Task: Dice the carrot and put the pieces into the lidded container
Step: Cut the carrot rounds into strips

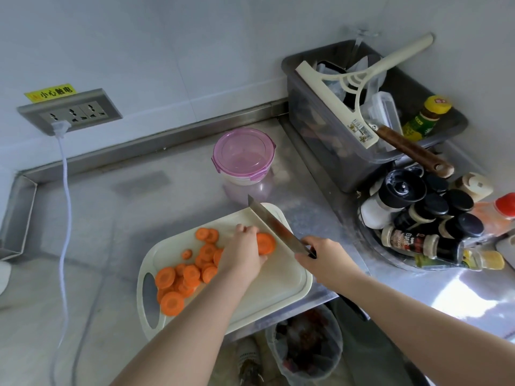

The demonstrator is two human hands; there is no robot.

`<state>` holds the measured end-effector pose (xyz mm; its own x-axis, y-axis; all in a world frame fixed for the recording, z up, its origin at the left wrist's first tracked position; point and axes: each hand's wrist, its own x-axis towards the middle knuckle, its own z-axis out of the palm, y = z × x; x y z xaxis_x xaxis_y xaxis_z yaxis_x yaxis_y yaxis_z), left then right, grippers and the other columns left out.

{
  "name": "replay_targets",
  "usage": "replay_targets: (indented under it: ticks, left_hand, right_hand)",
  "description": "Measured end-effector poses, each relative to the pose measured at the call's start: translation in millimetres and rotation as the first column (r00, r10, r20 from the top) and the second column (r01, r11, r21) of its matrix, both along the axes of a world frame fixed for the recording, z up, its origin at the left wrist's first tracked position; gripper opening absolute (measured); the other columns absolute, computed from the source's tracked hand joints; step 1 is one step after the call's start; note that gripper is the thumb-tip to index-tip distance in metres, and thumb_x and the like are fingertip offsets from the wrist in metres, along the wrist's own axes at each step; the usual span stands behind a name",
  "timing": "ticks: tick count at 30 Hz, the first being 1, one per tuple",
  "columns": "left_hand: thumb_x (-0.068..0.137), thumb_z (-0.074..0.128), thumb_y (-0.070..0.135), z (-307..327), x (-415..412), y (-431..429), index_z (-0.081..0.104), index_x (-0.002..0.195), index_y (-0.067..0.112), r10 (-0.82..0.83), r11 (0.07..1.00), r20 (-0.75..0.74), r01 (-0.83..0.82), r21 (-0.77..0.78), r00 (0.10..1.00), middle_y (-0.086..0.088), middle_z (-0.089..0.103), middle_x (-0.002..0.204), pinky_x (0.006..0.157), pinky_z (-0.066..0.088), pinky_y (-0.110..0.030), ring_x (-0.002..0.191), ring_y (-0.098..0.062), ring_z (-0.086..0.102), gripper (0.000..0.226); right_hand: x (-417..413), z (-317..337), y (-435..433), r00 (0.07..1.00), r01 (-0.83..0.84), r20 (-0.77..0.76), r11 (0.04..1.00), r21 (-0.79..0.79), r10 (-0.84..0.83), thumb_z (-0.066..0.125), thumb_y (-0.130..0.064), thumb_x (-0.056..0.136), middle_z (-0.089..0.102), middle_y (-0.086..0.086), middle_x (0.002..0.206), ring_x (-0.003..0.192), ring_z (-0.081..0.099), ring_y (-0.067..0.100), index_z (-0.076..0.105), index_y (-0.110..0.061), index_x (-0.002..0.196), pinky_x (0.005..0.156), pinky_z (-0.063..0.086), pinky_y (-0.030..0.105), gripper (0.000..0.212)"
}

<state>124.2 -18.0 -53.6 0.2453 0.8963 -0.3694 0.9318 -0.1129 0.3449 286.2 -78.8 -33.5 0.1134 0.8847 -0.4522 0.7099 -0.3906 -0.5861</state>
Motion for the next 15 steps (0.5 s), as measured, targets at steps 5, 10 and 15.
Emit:
replay_targets:
  ticks: [5,10,15]
  left_hand:
    - [0.080,0.071,0.022,2.1,5.3,-5.2,0.049,0.128,0.016,0.120,0.993,0.121,-0.120,-0.004,0.985,-0.006,0.049,0.124,0.087,0.046,-0.034,0.110,-0.026,0.055,0.053]
    - [0.081,0.070,0.020,6.7,-2.6,-12.2,0.060,0.085,0.022,0.263,0.964,0.289,-0.238,-0.120,0.920,-0.002,0.062,0.091,0.082,0.046,-0.033,0.089,-0.020,0.060,0.011]
    - [0.086,0.065,0.014,3.2,-13.7,-20.7,0.066,0.109,0.011,0.340,0.941,0.285,-0.320,-0.113,0.897,-0.001,0.069,0.104,0.070,0.035,-0.015,0.090,-0.013,0.059,0.023]
  right_hand:
    - [-5.2,-8.2,-6.7,1.000,-0.012,-0.008,1.000,-0.003,0.012,0.050,-0.024,0.094,0.054,-0.004,0.080,0.058,0.049,0.007,0.059,-0.021,0.115,0.050,0.035,0.019,0.023]
    - [-8.0,-10.4,-8.7,0.999,-0.026,-0.019,1.000,-0.013,0.025,0.049,-0.024,0.095,0.054,-0.006,0.070,0.058,0.050,0.009,0.058,-0.021,0.114,0.050,0.037,0.019,0.022]
    - [-20.8,-14.0,-17.3,0.995,-0.100,0.001,0.994,-0.040,0.100,0.042,-0.021,0.097,0.052,-0.003,0.067,0.055,0.050,0.014,0.049,-0.019,0.121,0.048,0.038,0.022,0.025]
